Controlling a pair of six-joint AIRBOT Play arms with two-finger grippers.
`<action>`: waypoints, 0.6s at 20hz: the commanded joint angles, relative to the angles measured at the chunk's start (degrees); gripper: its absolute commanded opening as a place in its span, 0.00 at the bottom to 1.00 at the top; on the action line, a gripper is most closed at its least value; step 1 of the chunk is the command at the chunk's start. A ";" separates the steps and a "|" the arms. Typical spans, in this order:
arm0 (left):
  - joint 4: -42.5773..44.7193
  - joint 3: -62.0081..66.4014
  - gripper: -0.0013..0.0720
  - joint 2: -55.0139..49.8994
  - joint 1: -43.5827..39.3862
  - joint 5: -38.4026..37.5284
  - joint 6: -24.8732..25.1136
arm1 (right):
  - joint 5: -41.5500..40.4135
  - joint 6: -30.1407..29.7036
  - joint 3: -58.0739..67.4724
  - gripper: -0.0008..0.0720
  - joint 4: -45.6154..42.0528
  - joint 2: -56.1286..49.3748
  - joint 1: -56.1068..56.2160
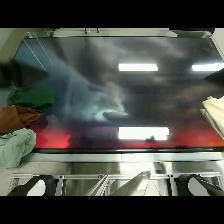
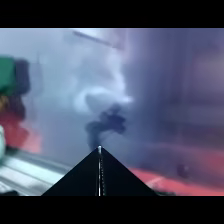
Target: Fold the shirts.
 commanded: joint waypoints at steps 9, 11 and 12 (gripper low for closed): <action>-0.11 -37.20 0.05 27.15 -0.02 8.33 -2.51 | -15.26 -0.92 -33.75 0.03 -3.58 23.74 18.45; -0.11 -37.20 0.05 27.50 -0.02 9.03 -2.51 | -15.26 -0.92 -33.75 0.03 -3.21 23.58 18.45; -0.09 -37.22 0.05 27.50 -0.02 8.81 -2.51 | -15.23 -0.90 -33.75 0.03 -3.21 23.61 18.45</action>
